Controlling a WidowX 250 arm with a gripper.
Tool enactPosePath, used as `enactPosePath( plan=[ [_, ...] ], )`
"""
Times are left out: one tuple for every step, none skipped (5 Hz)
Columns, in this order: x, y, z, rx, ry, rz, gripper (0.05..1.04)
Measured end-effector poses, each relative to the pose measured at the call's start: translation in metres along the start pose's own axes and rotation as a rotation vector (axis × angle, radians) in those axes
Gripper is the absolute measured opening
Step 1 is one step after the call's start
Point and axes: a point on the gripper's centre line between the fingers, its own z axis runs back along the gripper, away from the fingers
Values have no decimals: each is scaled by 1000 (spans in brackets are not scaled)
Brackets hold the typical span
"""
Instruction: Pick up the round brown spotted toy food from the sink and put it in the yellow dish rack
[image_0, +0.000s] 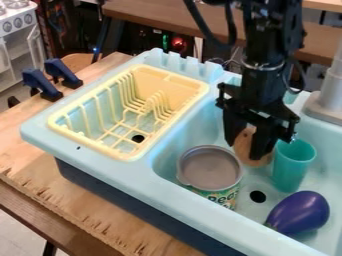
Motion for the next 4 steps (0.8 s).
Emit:
enactPosePath(
  plan=[
    [-2,-2,14,-7,-45,-9,610],
    [-9,1,31,-6,-88,15,610],
    [-25,5,52,51,-59,52,610],
    [-42,7,76,72,-26,103,610]
  ],
)
